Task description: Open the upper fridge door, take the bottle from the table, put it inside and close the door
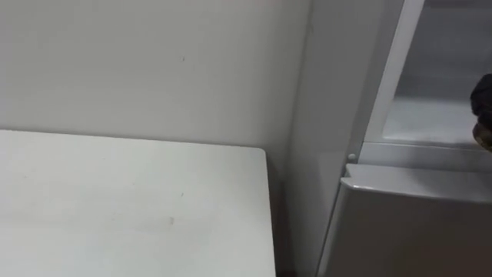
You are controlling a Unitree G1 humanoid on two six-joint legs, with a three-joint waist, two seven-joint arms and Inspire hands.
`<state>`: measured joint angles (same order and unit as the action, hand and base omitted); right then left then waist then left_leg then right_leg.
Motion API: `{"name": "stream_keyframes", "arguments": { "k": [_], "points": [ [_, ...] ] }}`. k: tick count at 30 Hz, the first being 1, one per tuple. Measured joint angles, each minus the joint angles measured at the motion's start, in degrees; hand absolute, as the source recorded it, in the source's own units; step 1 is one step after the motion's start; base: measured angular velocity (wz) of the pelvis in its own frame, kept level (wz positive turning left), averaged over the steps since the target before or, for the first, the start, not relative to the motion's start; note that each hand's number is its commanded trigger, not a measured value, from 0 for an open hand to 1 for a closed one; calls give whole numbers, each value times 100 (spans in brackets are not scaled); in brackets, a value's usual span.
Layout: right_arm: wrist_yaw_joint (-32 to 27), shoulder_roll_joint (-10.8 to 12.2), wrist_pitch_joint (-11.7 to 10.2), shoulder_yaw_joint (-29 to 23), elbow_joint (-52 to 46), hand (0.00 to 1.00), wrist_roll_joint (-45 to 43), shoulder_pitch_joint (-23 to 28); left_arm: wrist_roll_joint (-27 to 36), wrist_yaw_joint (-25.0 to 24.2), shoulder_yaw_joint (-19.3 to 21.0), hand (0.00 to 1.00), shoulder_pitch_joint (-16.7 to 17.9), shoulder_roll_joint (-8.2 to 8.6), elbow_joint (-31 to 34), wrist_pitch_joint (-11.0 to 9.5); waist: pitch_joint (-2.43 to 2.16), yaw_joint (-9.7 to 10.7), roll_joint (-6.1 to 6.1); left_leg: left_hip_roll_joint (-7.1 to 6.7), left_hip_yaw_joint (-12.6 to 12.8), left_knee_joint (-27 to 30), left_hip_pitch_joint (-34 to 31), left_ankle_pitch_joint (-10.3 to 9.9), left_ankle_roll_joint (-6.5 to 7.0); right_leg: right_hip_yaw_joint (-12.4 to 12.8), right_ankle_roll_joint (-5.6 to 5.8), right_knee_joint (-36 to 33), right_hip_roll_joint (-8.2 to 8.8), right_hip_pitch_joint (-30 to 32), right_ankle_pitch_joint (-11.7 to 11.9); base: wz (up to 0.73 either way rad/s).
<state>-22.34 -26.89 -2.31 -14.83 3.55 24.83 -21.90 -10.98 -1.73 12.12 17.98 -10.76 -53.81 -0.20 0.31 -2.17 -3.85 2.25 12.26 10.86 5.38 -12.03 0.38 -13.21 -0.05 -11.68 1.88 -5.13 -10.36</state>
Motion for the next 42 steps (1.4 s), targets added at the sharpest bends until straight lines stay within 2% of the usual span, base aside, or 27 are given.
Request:
{"name": "stream_keyframes", "arguments": {
  "k": [3, 9, 13, 15, 18, 22, 26, 30, 33, 35, 38, 42],
  "points": [
    [-75, -35, 154, -1, 373, 100, 128, -230, -2, -10, 17, 0, 51, 0, 94, 81, -15, 18, 23, -2, -27, 1, -63, 1, -1, -110, 0, 0, 14, 31, 0, 5],
    [-94, -42, 359, 12, 554, 100, 487, -406, 3, -13, 5, 0, 92, -2, 98, 252, -20, 27, 22, -42, -82, 9, -69, 8, -7, -129, 1, 0, 7, 25, -2, 3],
    [-78, -147, 371, 45, 981, 100, 802, -625, 6, -5, 10, 0, 96, -42, 92, 280, -21, -24, -66, -53, -146, 54, -77, 8, -6, -141, 1, 0, 15, -4, -2, 5],
    [-79, -282, 373, 82, 1196, 100, 813, -635, 4, 7, 15, 0, 101, -55, 93, 286, -9, -127, -153, -54, -145, 71, -83, 8, -5, -151, 1, 0, 19, -10, -2, 0],
    [-63, -441, 385, 296, 1539, 100, 805, -714, -1, 12, 15, 0, 199, -69, 96, 403, -37, -177, -238, -50, -156, 83, -106, 4, -3, -174, 1, -1, 21, -7, -2, 0],
    [-21, -641, 496, 497, 1822, 100, 814, -898, -17, -5, 17, 0, 273, -115, 100, 522, -42, -260, -262, -11, -160, 85, -174, 1, -1, -191, -1, 3, 24, 25, -1, 0],
    [54, -681, 503, 531, 1834, 100, 813, -903, -106, -10, 121, 0, 322, -142, 142, 619, -46, -318, -262, -13, -169, 97, -177, 3, -2, -233, -1, 13, 23, 18, -1, 1],
    [17, -728, 502, 708, 1835, 100, 820, -903, -100, -5, 117, 0, 374, -150, 141, 620, -52, -438, -261, -5, -178, 102, -131, 4, -4, -273, -2, 12, 23, -26, 0, 1],
    [2, -817, 499, 921, 1932, 100, 789, -903, -95, 18, 117, 0, 410, -153, 91, 619, -47, -442, -275, -12, -323, 96, -74, 3, -5, -459, -2, 12, 33, -144, 0, 20],
    [31, -865, 499, 925, 2073, 100, 639, -911, -95, 15, 120, 0, 453, -151, 86, 622, -57, -467, -291, -16, -376, 93, -79, 3, -5, -510, -1, 8, 38, -161, -1, 18],
    [127, -951, 485, 915, 2268, 100, 608, -916, -96, 4, 130, 0, 564, -151, 87, 709, -46, -478, -285, -33, -471, 97, -103, 1, -4, -584, 0, 10, 52, -192, -2, 14],
    [134, -1006, 410, 910, 2585, 100, 623, -948, -98, 3, 133, 0, 656, -149, 90, 752, -35, -651, -277, -32, -494, 178, -118, -5, -5, -607, 1, 8, 55, -230, -2, 3]
  ]
}}
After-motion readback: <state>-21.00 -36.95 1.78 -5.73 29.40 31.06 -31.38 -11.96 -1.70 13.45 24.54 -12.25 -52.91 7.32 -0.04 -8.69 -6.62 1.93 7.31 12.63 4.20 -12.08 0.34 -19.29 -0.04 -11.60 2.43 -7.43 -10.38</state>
